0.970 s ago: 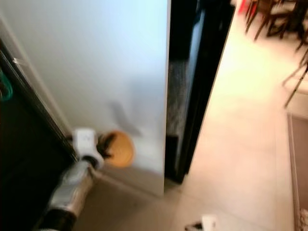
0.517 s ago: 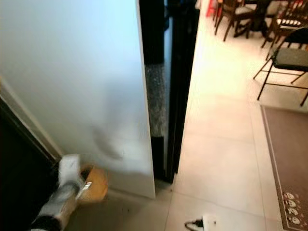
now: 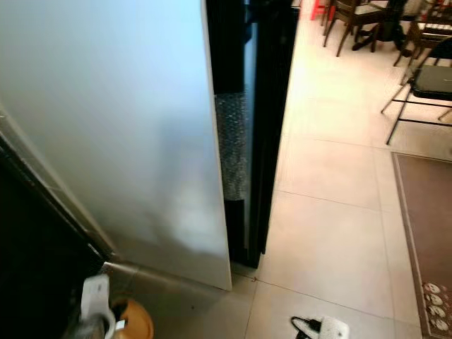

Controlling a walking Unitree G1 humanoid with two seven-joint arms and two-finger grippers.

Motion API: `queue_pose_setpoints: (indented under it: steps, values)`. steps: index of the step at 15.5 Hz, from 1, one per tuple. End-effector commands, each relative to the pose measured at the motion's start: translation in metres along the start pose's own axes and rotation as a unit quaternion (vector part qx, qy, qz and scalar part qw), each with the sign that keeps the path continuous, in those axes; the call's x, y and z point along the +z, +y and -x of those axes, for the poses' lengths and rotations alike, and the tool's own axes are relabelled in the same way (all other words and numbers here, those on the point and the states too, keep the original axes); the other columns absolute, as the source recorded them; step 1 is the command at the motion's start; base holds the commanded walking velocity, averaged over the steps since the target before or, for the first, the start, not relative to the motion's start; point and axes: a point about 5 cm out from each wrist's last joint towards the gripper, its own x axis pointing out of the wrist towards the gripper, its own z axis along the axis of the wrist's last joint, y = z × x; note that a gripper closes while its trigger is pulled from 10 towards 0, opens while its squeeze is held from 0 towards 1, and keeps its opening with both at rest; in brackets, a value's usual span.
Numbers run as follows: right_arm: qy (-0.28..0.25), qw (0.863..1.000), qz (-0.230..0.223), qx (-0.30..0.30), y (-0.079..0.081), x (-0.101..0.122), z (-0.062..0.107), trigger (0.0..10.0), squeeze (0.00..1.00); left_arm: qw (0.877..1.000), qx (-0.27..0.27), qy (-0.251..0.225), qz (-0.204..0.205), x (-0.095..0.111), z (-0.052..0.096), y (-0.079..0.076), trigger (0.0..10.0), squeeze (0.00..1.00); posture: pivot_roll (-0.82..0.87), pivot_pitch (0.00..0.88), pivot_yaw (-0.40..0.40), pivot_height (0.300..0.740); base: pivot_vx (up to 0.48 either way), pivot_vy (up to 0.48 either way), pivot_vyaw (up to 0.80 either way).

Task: Restocking fridge

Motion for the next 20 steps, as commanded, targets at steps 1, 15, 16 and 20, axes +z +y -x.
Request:
queue_pose_setpoints:
  steps: [1,15,16,20]
  values:
    - [-0.107,0.994,-0.008,-0.009,-0.010,0.063,-0.011,10.0,0.00,1.000,0.003,0.002,0.009,-0.005,0.001,0.005,10.0,0.00,-0.16,0.000,0.072,0.740,0.000,0.000,0.00]
    - [-0.392,0.895,0.100,0.189,0.078,0.195,0.022,10.0,0.00,0.999,0.013,0.035,0.014,-0.035,0.008,0.013,10.0,0.00,-0.15,0.000,0.047,0.740,0.000,0.000,0.00]
    - [-0.398,0.886,0.112,0.209,0.090,0.197,0.026,10.0,0.00,0.999,0.014,0.039,0.015,-0.037,0.009,0.014,10.0,0.00,-0.15,0.000,0.047,0.740,0.000,0.000,0.00]
    - [-0.405,0.886,0.099,0.206,0.097,0.208,0.031,10.0,0.00,0.998,0.019,0.050,0.019,-0.046,0.011,0.019,10.0,0.00,-0.15,0.000,0.045,0.740,0.000,0.000,0.00]
